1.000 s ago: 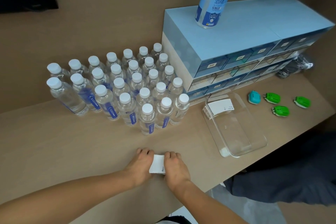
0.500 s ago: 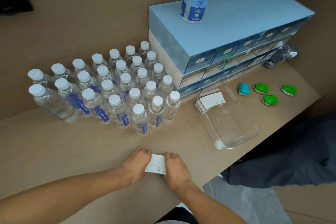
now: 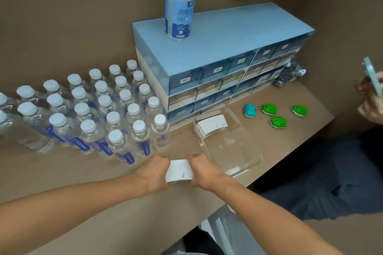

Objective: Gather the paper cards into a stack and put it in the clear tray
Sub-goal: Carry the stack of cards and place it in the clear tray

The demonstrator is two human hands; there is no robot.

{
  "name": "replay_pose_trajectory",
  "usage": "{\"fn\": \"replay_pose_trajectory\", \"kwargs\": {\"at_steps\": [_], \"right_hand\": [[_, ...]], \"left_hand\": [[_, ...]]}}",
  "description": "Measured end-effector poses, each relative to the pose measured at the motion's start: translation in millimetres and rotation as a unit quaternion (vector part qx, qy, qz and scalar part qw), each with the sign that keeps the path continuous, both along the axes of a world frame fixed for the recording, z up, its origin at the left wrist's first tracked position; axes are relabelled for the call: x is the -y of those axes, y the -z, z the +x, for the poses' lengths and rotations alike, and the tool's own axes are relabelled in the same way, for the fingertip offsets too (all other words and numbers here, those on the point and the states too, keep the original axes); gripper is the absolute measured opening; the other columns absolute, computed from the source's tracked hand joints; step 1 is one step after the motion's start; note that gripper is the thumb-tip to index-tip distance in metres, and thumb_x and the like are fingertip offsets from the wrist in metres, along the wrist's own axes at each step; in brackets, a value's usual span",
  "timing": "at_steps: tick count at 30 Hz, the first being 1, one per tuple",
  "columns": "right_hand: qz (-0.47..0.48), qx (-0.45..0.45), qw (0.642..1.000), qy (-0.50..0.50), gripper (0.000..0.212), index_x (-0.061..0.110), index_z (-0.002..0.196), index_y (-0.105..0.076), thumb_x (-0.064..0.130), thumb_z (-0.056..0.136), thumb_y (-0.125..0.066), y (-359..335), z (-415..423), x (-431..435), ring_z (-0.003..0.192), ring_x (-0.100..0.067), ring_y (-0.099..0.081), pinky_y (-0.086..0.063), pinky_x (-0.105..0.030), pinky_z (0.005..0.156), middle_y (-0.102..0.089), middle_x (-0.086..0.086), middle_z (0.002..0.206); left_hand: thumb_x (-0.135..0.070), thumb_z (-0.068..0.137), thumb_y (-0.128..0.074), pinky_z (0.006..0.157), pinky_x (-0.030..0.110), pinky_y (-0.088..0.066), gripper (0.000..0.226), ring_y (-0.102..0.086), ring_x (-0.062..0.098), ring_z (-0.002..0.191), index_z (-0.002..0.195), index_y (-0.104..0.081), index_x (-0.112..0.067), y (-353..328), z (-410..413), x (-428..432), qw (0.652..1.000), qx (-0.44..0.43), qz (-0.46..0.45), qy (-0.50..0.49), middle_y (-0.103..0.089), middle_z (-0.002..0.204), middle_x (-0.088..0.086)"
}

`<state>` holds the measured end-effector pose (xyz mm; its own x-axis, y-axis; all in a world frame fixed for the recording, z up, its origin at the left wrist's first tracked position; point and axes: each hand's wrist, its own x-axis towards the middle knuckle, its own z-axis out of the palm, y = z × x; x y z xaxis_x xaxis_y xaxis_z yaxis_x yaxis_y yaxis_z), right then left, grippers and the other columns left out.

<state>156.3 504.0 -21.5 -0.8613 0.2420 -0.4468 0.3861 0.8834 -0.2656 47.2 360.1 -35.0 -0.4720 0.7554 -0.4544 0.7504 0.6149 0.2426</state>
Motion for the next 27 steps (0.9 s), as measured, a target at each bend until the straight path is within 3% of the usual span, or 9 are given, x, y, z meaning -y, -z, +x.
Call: {"fn": "replay_pose_trajectory", "kwargs": {"at_steps": [7, 10, 13, 17, 23, 27], "right_hand": [[0.013, -0.026, 0.999, -0.043, 0.056, 0.015, 0.117, -0.053, 0.022, 0.068, -0.081, -31, -2, -108, 0.099, -0.029, -0.06, -0.053, -0.036, 0.072, -0.061, -0.012, 0.111], [-0.002, -0.037, 0.997, -0.061, 0.056, 0.017, 0.114, -0.054, 0.024, 0.066, -0.082, -35, -4, -152, 0.094, -0.022, -0.056, -0.04, -0.024, 0.062, -0.059, -0.007, 0.107], [-0.011, -0.028, 0.997, -0.073, 0.058, 0.018, 0.116, -0.056, 0.027, 0.066, -0.083, -31, -5, -185, 0.089, -0.015, -0.047, -0.035, -0.023, 0.065, -0.059, -0.004, 0.106], [-0.029, 0.0, 0.997, -0.076, 0.056, 0.018, 0.115, -0.057, 0.027, 0.067, -0.084, -16, -4, -210, 0.095, -0.02, -0.056, -0.041, -0.026, 0.07, -0.062, -0.006, 0.109], [-0.036, 0.025, 0.996, -0.083, 0.052, 0.015, 0.11, -0.055, 0.024, 0.067, -0.083, 10, -2, -218, 0.097, -0.026, -0.061, -0.052, -0.032, 0.075, -0.062, -0.009, 0.11], [-0.027, 0.026, 0.995, -0.094, 0.049, 0.015, 0.106, -0.054, 0.024, 0.066, -0.081, 25, -3, -217, 0.094, -0.026, -0.062, -0.042, -0.026, 0.067, -0.063, -0.009, 0.108]], "left_hand": [[-0.035, 0.064, -0.081, 0.056, 0.028, -0.045, 0.043, -0.055, 0.02, 0.078, 0.093, -0.053, -0.02, -39, 6, -93, 0.999, -0.035, 0.026, -0.007, -0.056, 0.091, 0.002], [-0.037, 0.063, -0.082, 0.053, 0.026, -0.045, 0.048, -0.056, 0.021, 0.076, 0.101, -0.058, -0.02, -46, 11, -132, 0.998, -0.042, 0.032, -0.027, -0.057, 0.091, 0.003], [-0.035, 0.064, -0.083, 0.041, 0.022, -0.031, 0.05, -0.049, 0.019, 0.07, 0.104, -0.06, -0.017, -44, 21, -165, 0.997, -0.042, 0.027, -0.054, -0.055, 0.087, 0.003], [-0.03, 0.066, -0.085, 0.057, 0.026, -0.044, 0.053, -0.05, 0.02, 0.076, 0.108, -0.06, -0.012, -29, 29, -192, 0.997, -0.001, 0.01, -0.078, -0.061, 0.1, 0.009], [-0.026, 0.067, -0.083, 0.059, 0.026, -0.046, 0.05, -0.065, 0.024, 0.09, 0.109, -0.062, -0.01, -8, 34, -200, 0.995, 0.028, -0.003, -0.097, -0.065, 0.104, 0.012], [-0.029, 0.067, -0.082, 0.063, 0.026, -0.047, 0.051, -0.065, 0.026, 0.095, 0.11, -0.061, -0.011, 3, 34, -200, 0.995, 0.021, -0.02, -0.096, -0.065, 0.106, 0.012]]}}
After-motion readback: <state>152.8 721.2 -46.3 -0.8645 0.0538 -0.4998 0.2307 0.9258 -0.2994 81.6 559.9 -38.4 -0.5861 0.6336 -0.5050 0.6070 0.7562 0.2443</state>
